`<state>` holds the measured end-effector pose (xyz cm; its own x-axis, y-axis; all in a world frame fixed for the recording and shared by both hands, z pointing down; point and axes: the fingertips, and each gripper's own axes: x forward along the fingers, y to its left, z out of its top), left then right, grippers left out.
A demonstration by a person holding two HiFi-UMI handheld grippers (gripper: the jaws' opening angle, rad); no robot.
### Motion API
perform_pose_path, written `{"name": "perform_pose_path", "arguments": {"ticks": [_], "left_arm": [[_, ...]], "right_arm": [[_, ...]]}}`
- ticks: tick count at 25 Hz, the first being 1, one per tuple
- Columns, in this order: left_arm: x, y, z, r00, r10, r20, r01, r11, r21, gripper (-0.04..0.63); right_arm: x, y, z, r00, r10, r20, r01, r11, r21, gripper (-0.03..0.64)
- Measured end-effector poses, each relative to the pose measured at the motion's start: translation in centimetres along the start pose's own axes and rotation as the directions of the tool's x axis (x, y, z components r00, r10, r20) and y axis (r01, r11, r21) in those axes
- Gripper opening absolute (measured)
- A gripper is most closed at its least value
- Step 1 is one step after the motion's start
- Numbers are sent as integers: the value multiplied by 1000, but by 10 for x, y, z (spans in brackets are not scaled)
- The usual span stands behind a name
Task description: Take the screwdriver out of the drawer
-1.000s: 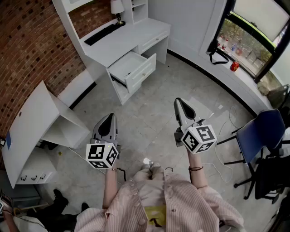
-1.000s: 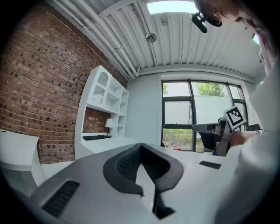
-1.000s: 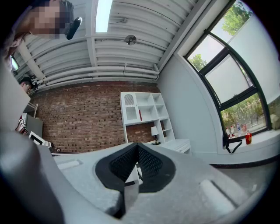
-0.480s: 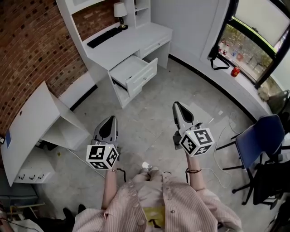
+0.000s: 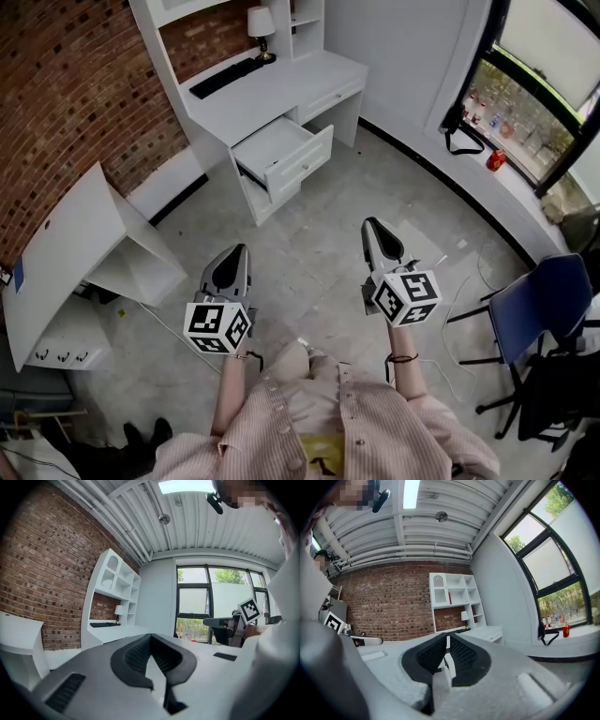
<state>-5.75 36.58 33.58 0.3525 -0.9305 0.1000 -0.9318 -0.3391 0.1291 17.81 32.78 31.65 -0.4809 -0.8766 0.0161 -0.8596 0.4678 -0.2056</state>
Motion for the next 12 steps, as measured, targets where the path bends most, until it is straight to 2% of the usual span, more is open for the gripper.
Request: {"name": "perform_pose_path", "arguments": {"ticks": [7, 12], "left_arm": [[16, 7, -10, 999, 21, -24, -21, 1000, -14, -2], [45, 30, -10, 999, 22, -24, -23, 1000, -15, -2]], "right_arm": [[22, -11, -9, 1000, 17, -19, -16, 1000, 23, 26], [58, -20, -14, 1000, 23, -14, -22, 998, 51, 50]]}}
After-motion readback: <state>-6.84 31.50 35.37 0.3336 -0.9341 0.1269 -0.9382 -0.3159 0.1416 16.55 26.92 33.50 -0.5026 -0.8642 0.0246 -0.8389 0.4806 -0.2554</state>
